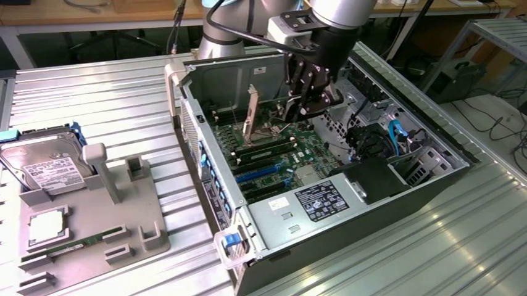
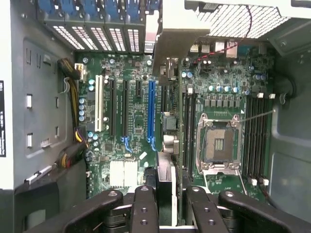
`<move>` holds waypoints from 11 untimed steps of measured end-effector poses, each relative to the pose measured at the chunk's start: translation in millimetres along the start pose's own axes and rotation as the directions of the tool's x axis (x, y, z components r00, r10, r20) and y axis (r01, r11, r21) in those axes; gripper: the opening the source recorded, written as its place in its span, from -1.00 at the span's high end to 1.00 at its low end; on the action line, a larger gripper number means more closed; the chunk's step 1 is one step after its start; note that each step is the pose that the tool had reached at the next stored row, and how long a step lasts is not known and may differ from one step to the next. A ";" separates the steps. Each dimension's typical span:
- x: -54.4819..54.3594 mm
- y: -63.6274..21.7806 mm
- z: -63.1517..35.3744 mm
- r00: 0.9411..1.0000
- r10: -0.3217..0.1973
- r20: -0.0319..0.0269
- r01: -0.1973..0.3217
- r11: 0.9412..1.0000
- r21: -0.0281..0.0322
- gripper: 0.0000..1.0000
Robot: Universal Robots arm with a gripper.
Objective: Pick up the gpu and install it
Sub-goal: 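Insert the gpu into the slot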
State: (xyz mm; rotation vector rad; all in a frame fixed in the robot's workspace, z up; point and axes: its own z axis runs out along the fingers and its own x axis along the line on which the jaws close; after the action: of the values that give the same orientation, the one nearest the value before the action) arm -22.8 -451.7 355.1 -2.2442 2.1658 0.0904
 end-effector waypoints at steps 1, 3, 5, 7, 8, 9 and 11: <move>0.0 1.5 0.5 1.000 0.000 0.000 0.000 1.000 0.000 0.44; -0.1 4.1 1.2 1.000 0.001 0.000 -0.001 1.000 0.000 0.44; -0.1 6.0 1.9 1.000 0.001 0.000 -0.001 1.000 0.000 0.44; 0.0 7.4 3.2 1.000 0.002 0.000 -0.002 1.000 0.000 0.44; 0.0 7.5 4.0 1.000 0.002 0.000 -0.002 1.000 0.000 0.44; 0.0 7.9 5.2 1.000 0.003 0.000 -0.003 1.000 0.000 0.44; 0.2 8.9 7.9 1.000 0.006 0.000 -0.006 1.000 -0.001 0.44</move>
State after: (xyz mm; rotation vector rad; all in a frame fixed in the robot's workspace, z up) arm -31.9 -451.7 347.4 -2.2386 2.1725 0.0915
